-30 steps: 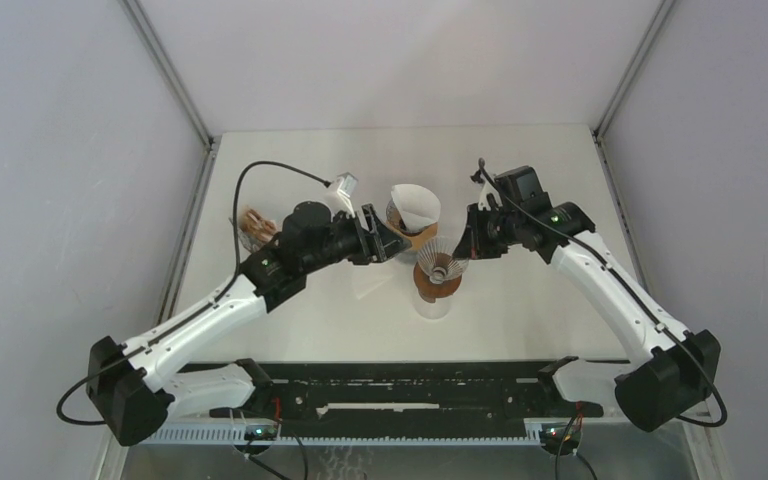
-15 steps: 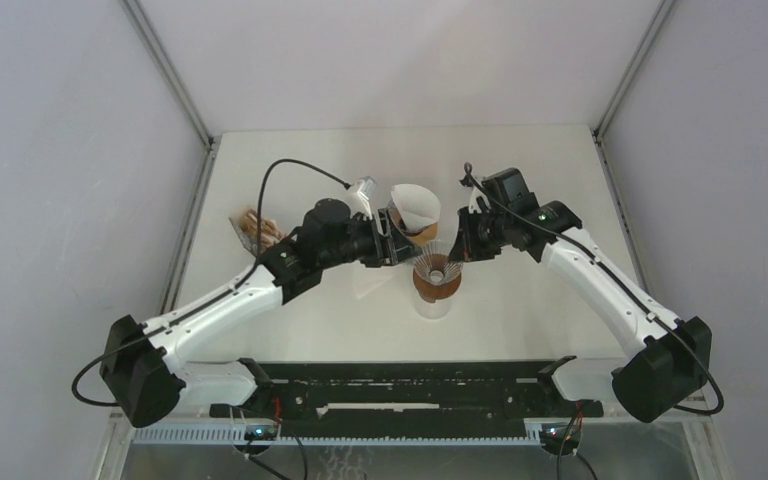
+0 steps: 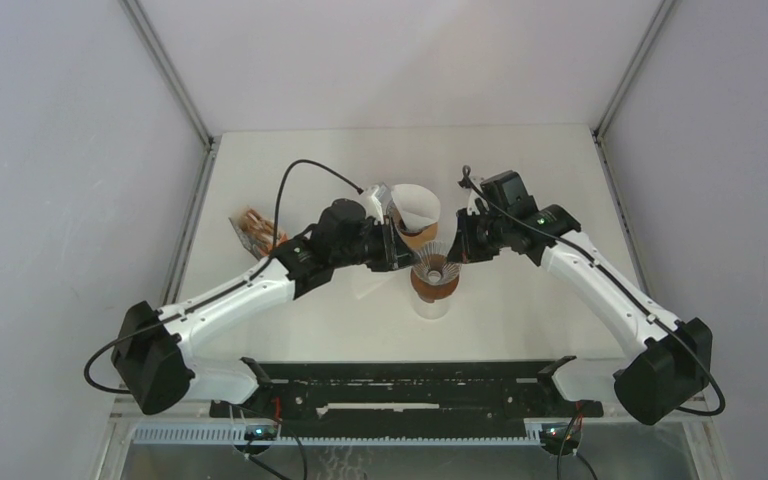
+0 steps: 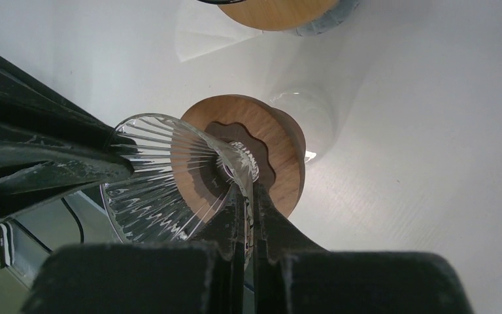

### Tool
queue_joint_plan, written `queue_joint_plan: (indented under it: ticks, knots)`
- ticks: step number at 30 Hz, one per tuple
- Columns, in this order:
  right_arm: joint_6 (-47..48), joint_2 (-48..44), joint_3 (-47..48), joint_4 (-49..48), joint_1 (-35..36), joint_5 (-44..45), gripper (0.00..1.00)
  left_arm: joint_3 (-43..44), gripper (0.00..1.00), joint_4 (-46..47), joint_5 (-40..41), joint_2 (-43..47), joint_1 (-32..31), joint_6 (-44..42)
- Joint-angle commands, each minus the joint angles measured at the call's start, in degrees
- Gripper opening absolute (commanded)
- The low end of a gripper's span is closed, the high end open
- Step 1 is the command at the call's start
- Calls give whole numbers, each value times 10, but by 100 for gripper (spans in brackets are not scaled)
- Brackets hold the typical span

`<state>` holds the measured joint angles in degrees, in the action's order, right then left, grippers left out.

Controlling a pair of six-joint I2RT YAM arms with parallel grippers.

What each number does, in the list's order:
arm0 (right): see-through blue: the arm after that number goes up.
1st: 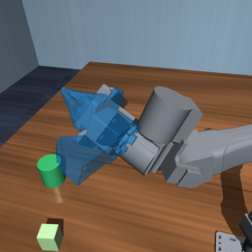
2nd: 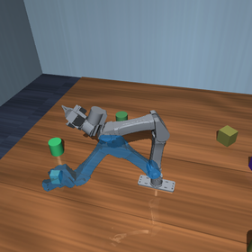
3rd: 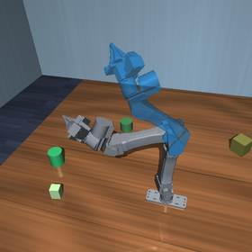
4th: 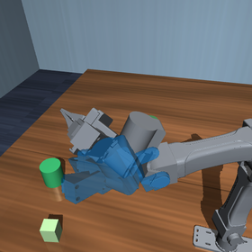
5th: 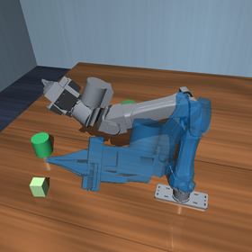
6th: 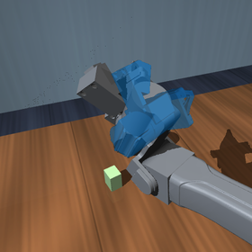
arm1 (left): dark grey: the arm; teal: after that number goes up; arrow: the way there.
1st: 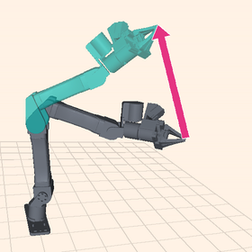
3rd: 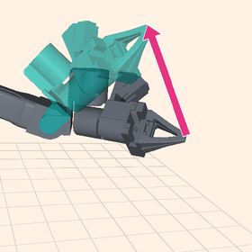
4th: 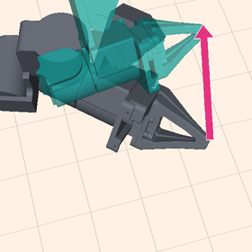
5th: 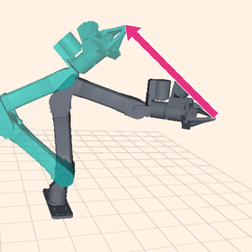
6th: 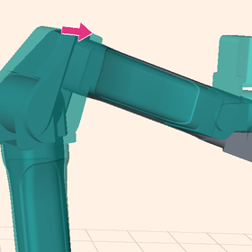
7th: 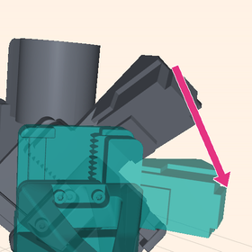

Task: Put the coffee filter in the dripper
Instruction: Place the coffee dripper in the dripper holder.

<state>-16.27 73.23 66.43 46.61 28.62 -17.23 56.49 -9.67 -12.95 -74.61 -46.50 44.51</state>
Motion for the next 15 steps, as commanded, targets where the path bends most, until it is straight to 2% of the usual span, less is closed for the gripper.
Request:
queue_joint_plan:
  ticks: [1, 15]
  knots:
    - [16, -2, -24, -13, 8, 15, 0, 41, 18, -11, -5, -5, -12, -14]
    - [19, 31, -46, -7, 31, 52, 0, 17, 2, -29, 5, -21, -23, -18]
